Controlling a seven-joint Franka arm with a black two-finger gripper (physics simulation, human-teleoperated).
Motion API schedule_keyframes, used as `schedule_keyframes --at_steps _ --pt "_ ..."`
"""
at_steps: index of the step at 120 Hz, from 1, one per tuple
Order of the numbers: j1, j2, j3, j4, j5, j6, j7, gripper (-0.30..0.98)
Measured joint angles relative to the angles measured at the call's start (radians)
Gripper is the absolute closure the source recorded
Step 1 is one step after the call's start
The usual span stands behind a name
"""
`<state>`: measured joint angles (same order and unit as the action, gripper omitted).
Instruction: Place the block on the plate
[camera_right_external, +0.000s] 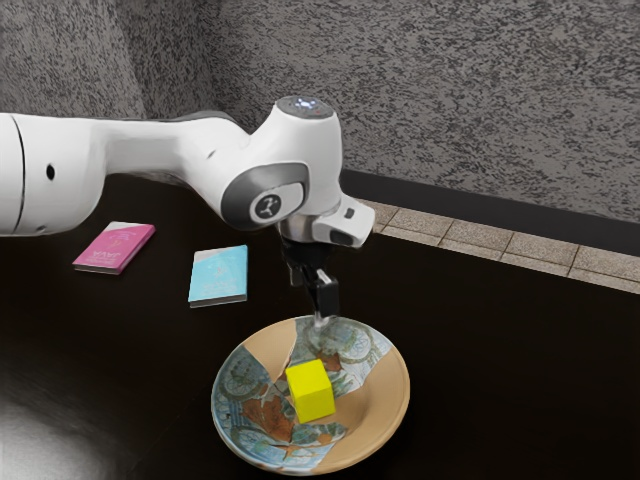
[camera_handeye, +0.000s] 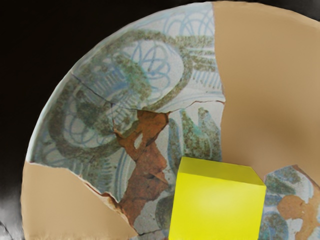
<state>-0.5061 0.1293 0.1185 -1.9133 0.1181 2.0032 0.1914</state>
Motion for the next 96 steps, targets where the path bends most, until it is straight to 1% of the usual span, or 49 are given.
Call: schedule_keyframes --at_steps 33,44,52,81,96 --pt "0.011 -0.029 0.008 0.189 -0.007 -0.179 -0.007 0.0" --pt "0.044 -0.038 0.013 0.268 -0.006 -0.237 -0.009 0.0" --pt "0.101 -0.039 0.017 0.31 -0.004 -0.276 -0.01 0.0" --pt "0.381 -0.053 0.019 0.379 -0.001 -0.351 -0.01 0.0" --pt "0.468 -0.08 0.018 0.425 -0.009 -0.394 -0.006 0.0"
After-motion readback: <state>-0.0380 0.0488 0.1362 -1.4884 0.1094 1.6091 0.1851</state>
